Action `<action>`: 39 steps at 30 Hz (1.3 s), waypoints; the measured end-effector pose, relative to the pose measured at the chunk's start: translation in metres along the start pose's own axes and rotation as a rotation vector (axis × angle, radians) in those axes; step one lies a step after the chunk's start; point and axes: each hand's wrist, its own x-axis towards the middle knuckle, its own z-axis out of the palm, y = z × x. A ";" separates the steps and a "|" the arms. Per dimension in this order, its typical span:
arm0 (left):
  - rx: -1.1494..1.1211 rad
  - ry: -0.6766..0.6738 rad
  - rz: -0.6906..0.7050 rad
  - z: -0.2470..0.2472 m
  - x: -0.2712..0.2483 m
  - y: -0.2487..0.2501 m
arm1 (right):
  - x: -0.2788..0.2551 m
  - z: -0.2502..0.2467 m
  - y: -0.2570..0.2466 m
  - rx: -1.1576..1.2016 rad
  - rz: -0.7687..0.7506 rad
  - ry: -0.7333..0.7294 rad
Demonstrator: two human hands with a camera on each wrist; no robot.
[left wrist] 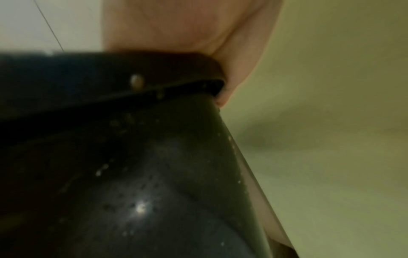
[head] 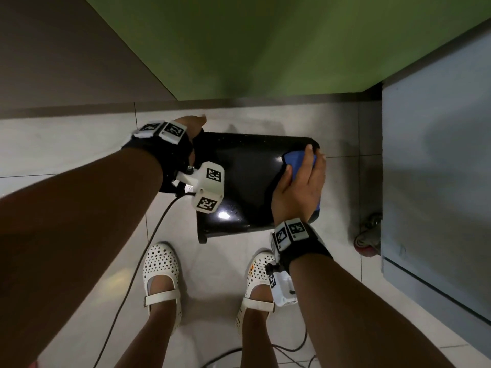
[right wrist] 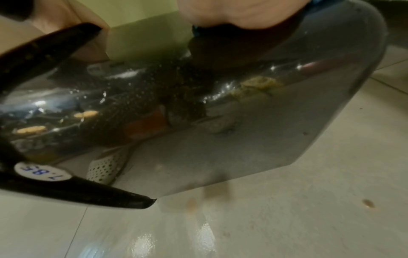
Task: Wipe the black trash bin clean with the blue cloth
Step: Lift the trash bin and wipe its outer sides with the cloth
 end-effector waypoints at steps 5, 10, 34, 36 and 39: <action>-0.100 -0.070 0.010 0.011 -0.028 0.001 | -0.008 -0.011 0.003 0.044 0.131 -0.019; -0.215 -0.159 0.016 0.021 -0.051 -0.014 | -0.040 -0.021 -0.028 0.196 0.111 -0.051; -0.215 -0.264 0.247 0.024 -0.081 -0.078 | -0.020 0.002 -0.090 -0.002 -0.349 -0.215; -0.272 -0.304 0.198 0.021 -0.081 -0.071 | -0.029 0.004 -0.085 -0.014 -0.358 -0.249; -0.174 -0.175 0.189 0.018 -0.072 -0.067 | -0.045 0.007 -0.075 -0.029 -0.376 -0.314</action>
